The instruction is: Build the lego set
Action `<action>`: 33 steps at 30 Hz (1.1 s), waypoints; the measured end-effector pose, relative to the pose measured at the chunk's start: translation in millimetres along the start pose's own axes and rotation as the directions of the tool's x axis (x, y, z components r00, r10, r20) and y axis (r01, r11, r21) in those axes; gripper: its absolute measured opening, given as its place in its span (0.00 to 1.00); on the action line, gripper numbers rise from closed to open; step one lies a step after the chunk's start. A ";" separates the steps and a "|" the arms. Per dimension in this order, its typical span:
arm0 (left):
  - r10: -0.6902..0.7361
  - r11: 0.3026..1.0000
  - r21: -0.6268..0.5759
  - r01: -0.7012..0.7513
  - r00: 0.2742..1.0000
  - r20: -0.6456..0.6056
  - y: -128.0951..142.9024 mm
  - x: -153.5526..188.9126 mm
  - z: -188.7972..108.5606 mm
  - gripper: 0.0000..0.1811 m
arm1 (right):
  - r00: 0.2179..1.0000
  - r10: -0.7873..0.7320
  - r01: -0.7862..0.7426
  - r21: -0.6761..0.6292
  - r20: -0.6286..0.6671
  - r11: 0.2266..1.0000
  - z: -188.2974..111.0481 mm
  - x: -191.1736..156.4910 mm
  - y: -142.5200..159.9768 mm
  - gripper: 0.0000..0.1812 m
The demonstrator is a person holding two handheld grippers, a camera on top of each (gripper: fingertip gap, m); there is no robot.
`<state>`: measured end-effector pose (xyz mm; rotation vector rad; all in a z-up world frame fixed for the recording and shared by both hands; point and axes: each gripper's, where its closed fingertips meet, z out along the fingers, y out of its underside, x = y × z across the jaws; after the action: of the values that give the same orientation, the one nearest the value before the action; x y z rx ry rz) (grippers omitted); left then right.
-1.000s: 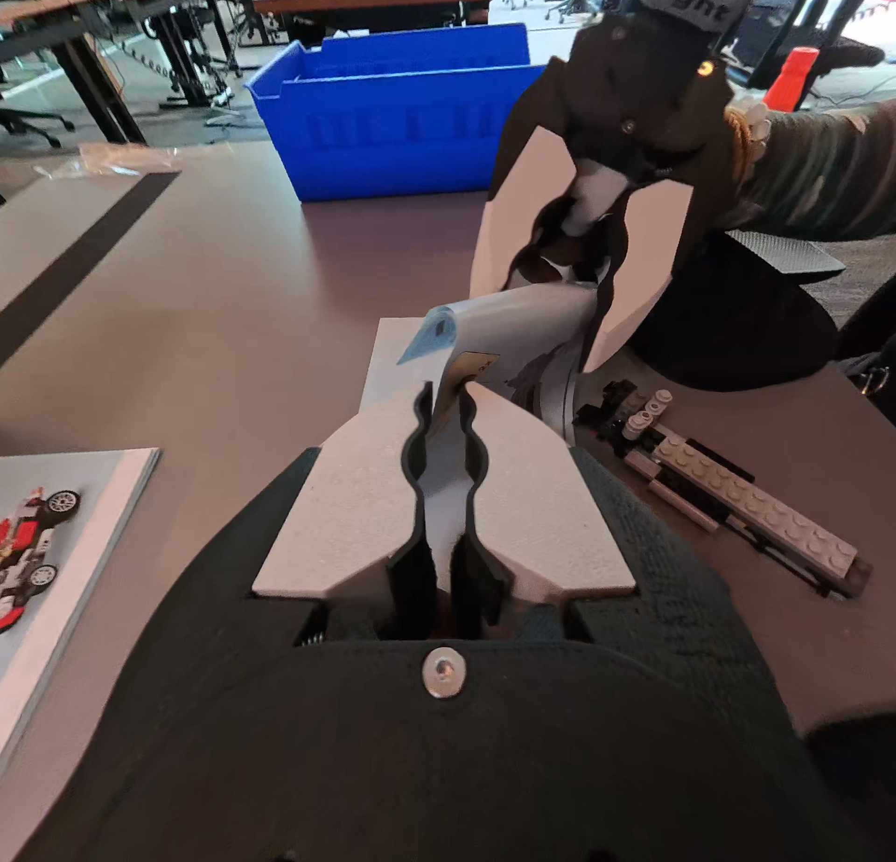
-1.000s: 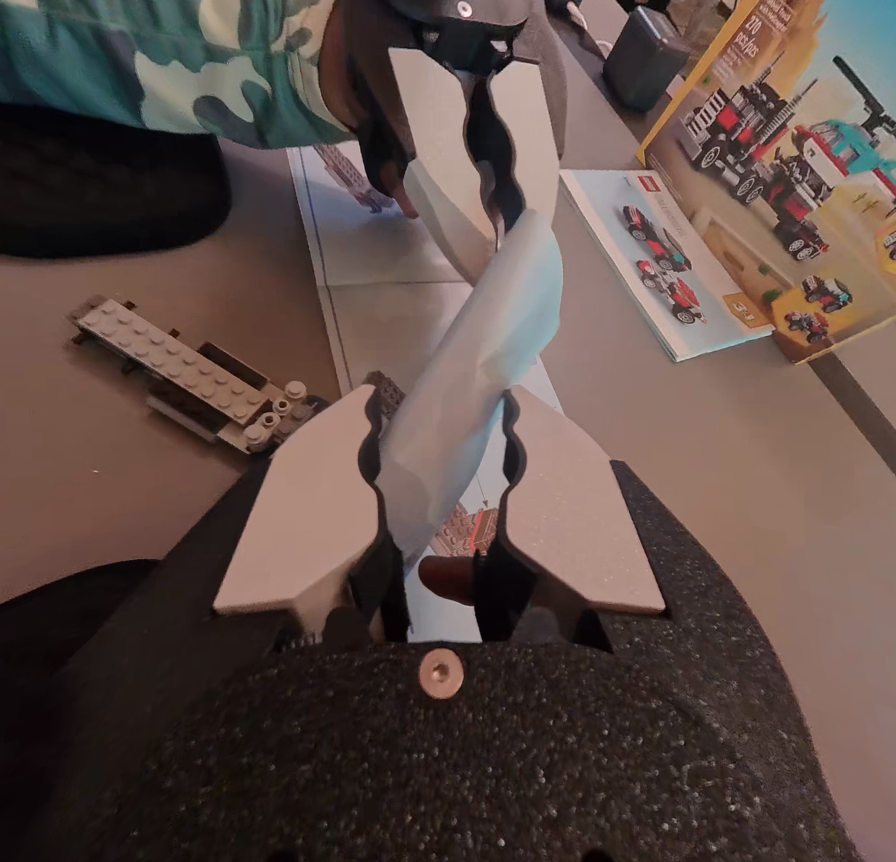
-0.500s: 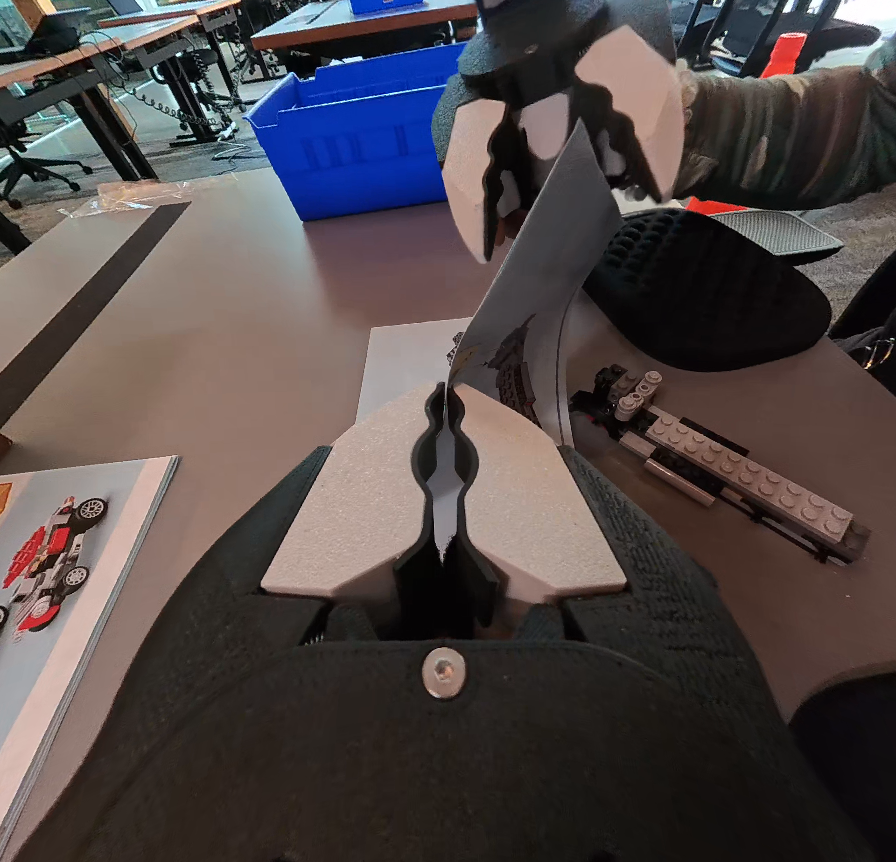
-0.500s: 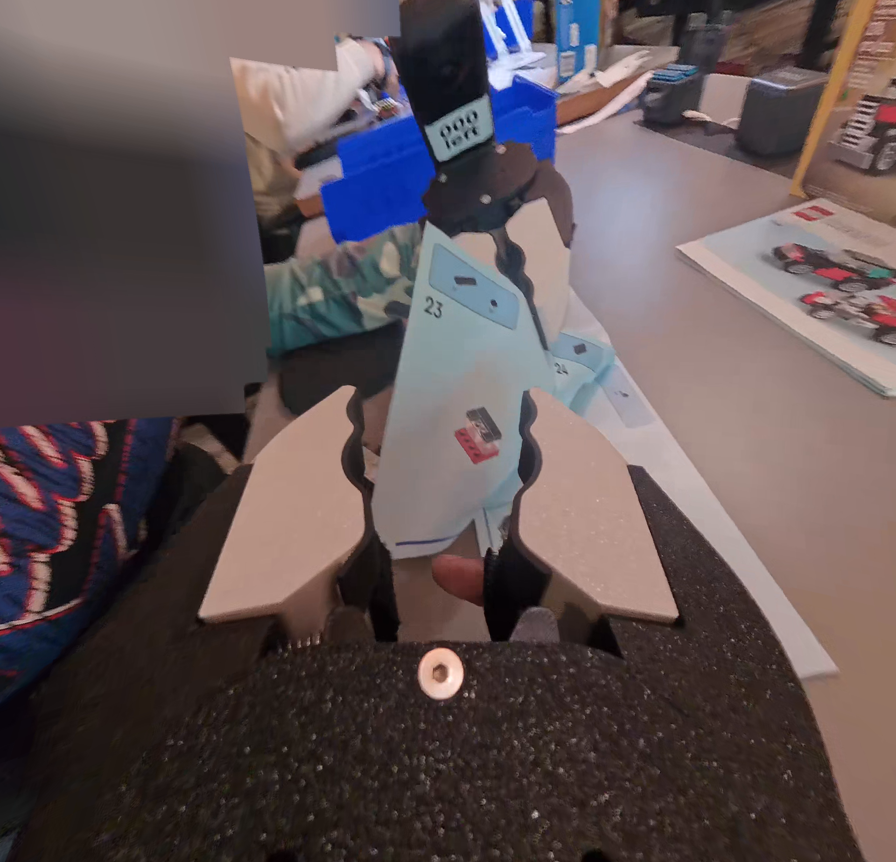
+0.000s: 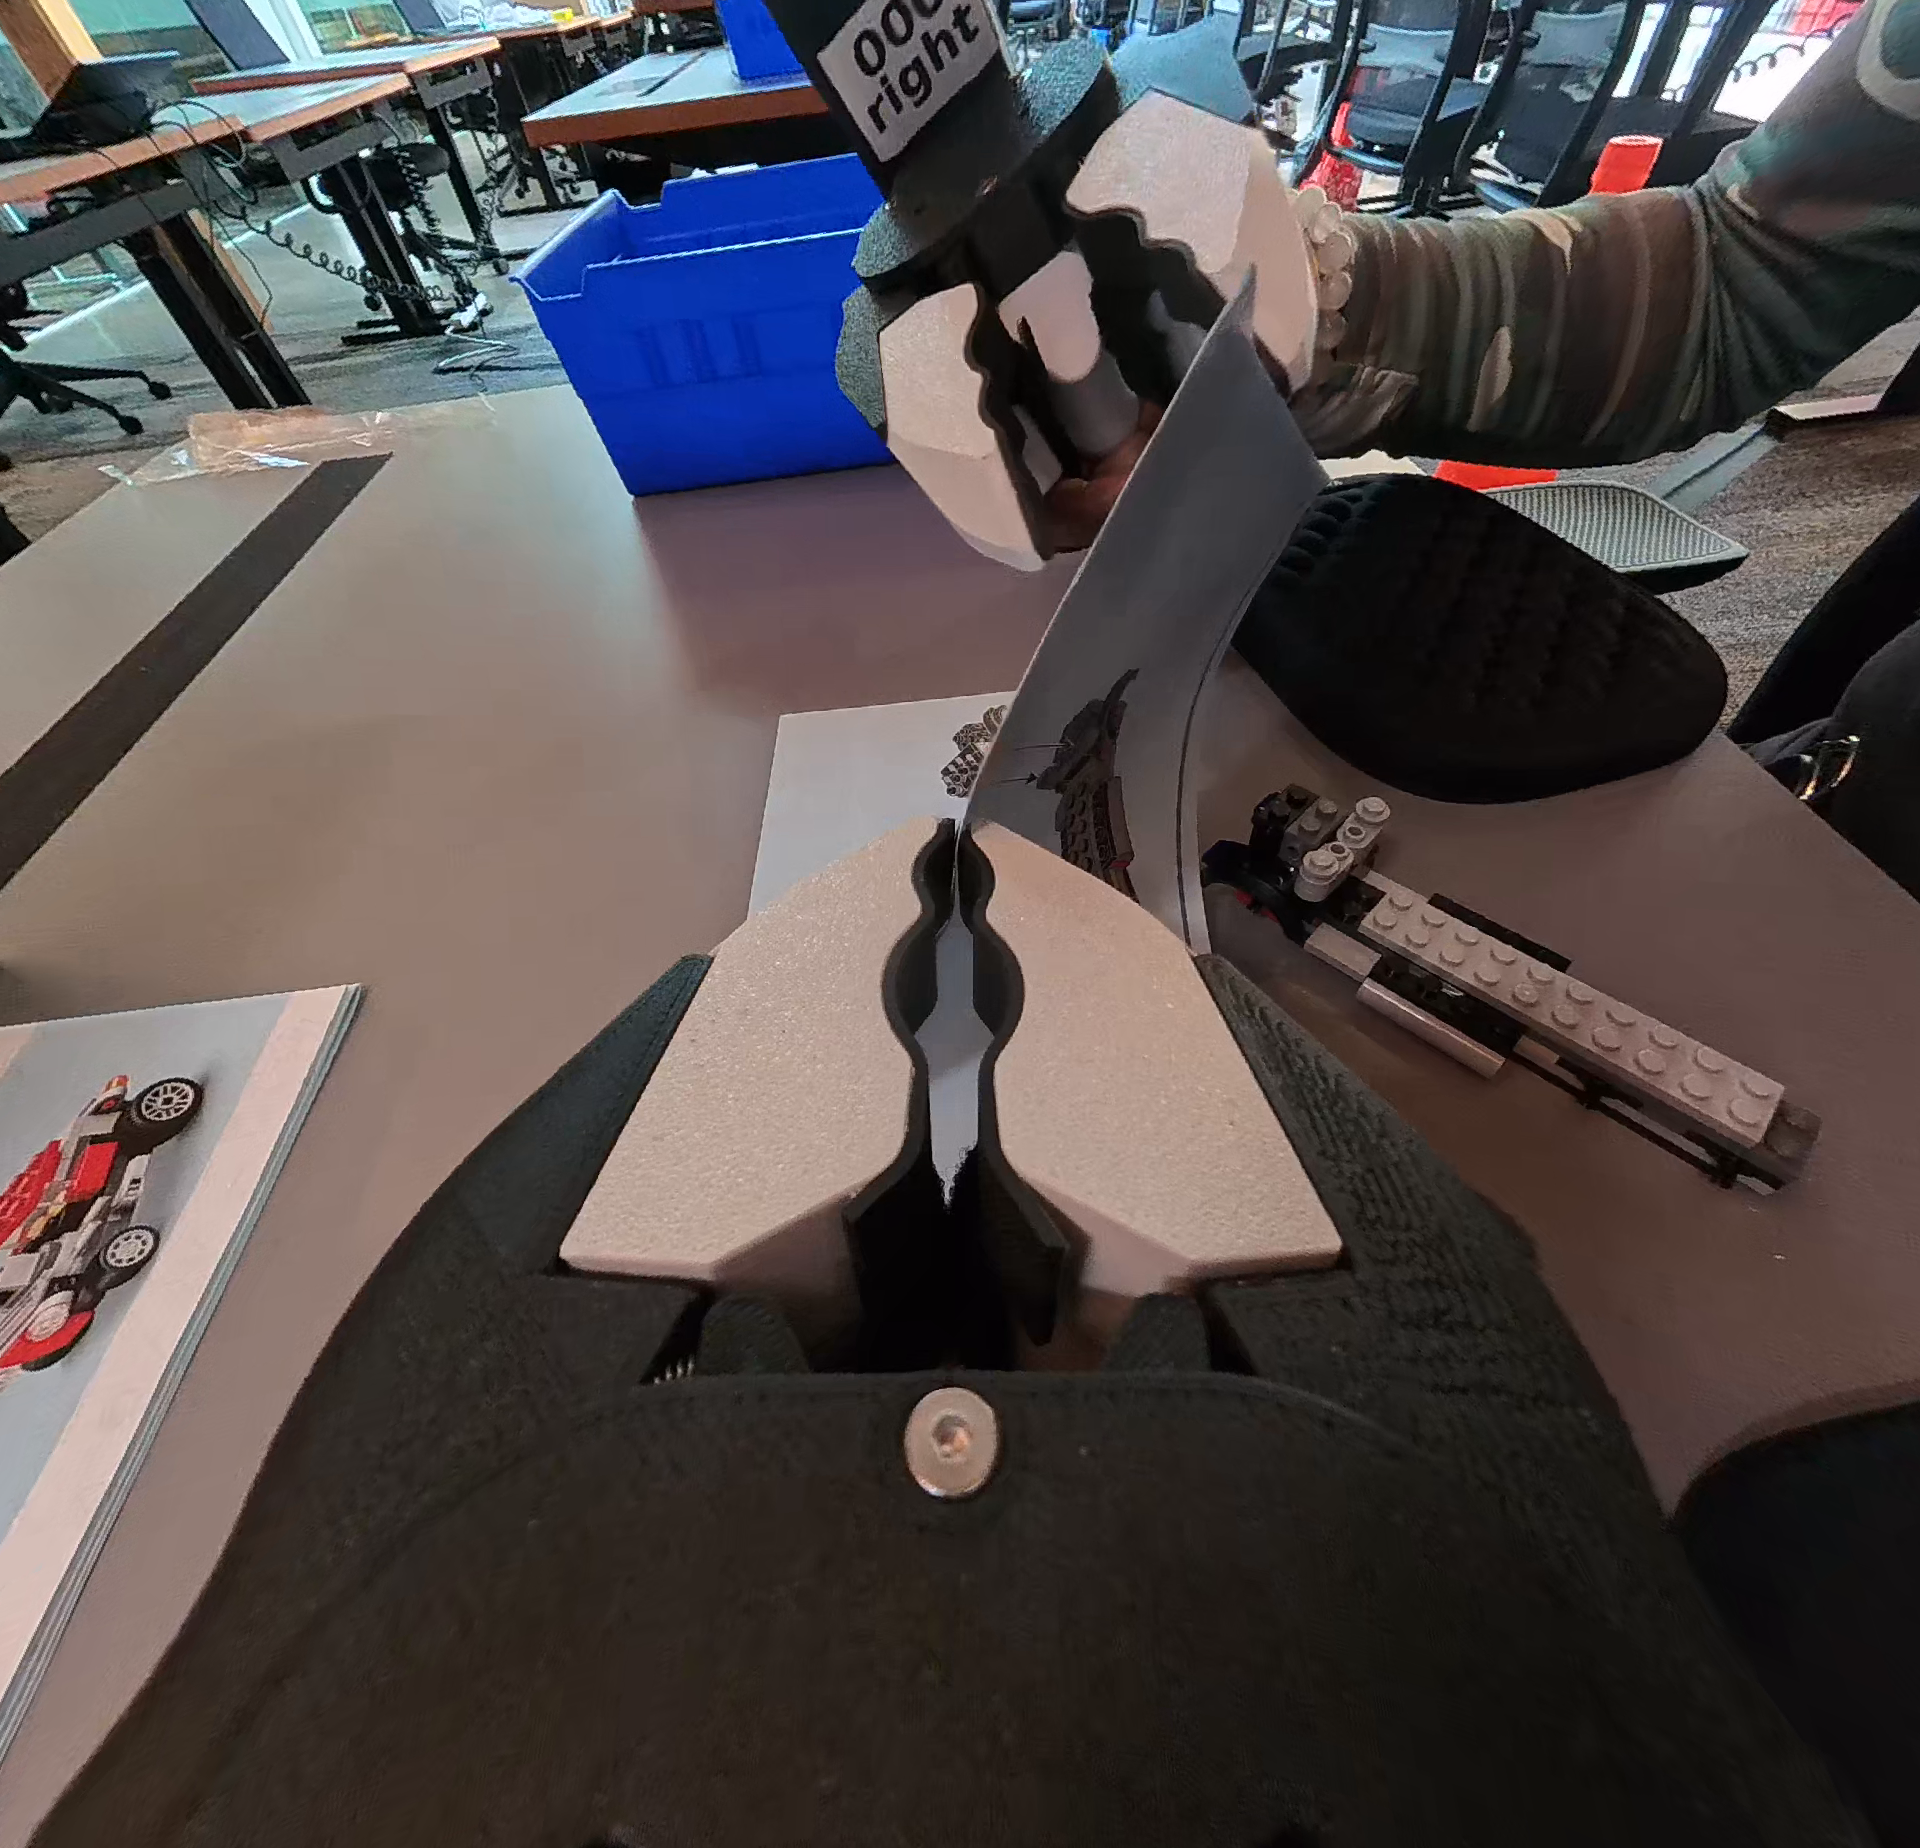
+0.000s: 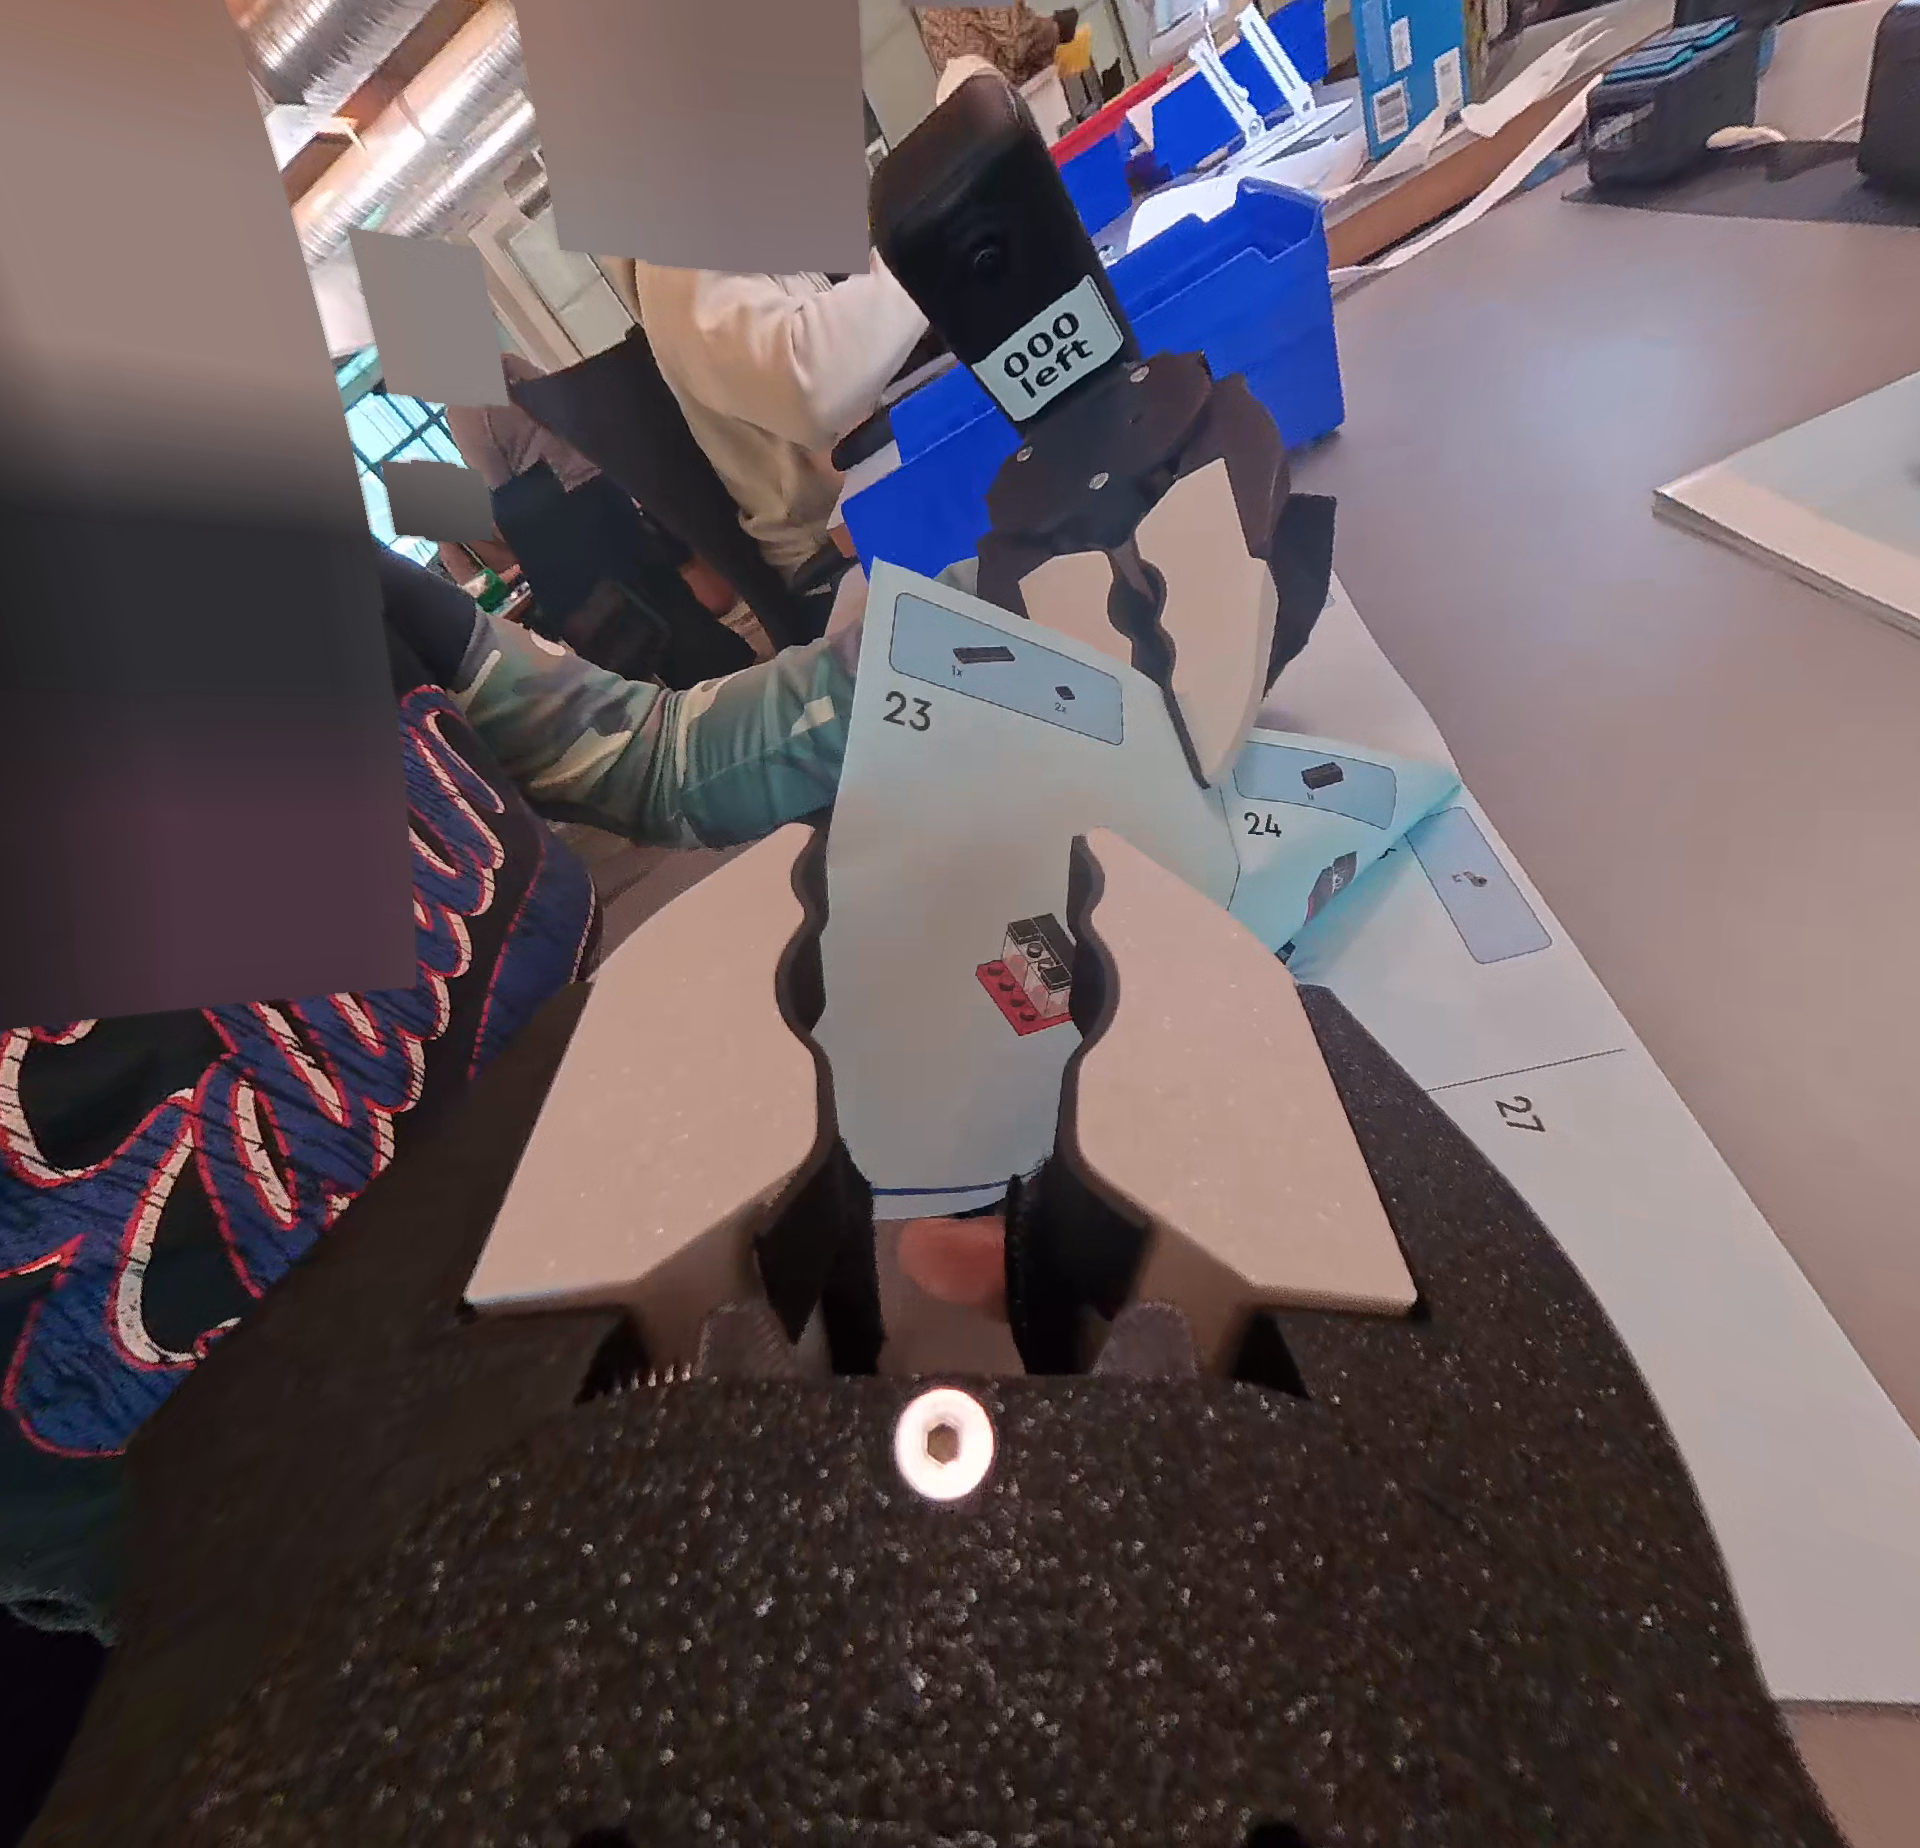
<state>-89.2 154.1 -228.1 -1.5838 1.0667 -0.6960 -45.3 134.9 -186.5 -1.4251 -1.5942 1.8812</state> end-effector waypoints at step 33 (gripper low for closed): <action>-0.280 0.960 0.135 0.245 0.841 0.462 -17.3 -54.7 -42.8 0.45 | 0.948 0.263 -0.312 0.339 0.181 0.888 3.8 4.2 -31.7 0.00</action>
<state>-144.6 185.4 -195.2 -1.7383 0.4578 -0.4730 -61.6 146.7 -161.3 -1.4548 -1.0408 2.3342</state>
